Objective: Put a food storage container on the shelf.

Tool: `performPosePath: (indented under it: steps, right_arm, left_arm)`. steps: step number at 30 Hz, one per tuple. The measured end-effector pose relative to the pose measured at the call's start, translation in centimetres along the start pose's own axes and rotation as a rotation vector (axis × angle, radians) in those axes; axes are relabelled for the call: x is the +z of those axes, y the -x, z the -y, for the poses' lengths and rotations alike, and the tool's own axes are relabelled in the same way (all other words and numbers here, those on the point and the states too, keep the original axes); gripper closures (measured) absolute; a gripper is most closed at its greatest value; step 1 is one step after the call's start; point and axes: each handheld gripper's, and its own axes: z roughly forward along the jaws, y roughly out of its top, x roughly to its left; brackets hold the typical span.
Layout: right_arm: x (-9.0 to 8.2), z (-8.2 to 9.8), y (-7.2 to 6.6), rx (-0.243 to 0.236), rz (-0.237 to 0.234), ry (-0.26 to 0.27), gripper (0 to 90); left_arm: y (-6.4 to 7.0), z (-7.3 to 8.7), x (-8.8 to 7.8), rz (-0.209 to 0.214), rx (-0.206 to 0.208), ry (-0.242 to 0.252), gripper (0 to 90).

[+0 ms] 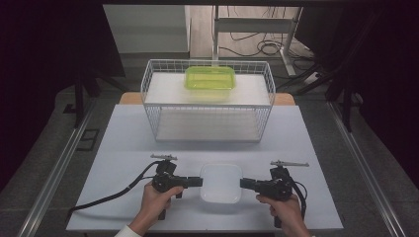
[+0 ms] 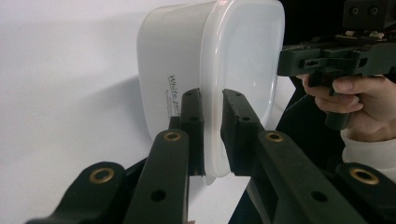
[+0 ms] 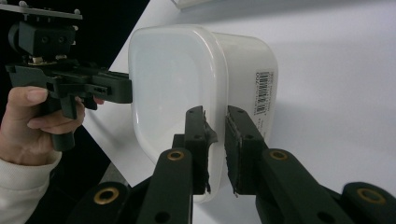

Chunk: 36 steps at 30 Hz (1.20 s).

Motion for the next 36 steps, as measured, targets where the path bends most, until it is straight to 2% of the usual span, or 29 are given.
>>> performPosePath:
  steps: [5, 19, 21, 28, 32, 36]
  right_arm:
    - [-0.4, -0.3, -0.7, -0.043, 0.003, 0.023, 79.3]
    - [-1.0, -1.4, -2.3, -0.114, 0.004, 0.053, 79.2]
    - [-1.1, -1.6, -2.5, -0.126, 0.002, 0.058, 79.2]
    - [-0.9, -3.4, -3.8, -0.180, -0.015, 0.075, 79.2]
    - [-0.8, -4.9, -4.7, -0.217, -0.012, 0.091, 79.2]
    - [-1.2, -6.0, -5.6, -0.239, -0.020, 0.115, 79.2]
  left_arm:
    - [0.3, -0.2, -0.6, 0.010, 0.021, 0.019, 79.6]
    - [1.8, -1.2, -2.3, -0.007, 0.091, 0.058, 79.8]
    - [1.9, -1.5, -2.6, 0.003, 0.096, 0.066, 79.8]
    - [2.0, -2.7, -4.5, -0.005, 0.125, 0.102, 79.9]
    - [2.9, -3.8, -5.6, -0.029, 0.160, 0.123, 79.9]
    - [3.7, -5.1, -6.7, -0.033, 0.191, 0.148, 79.9]
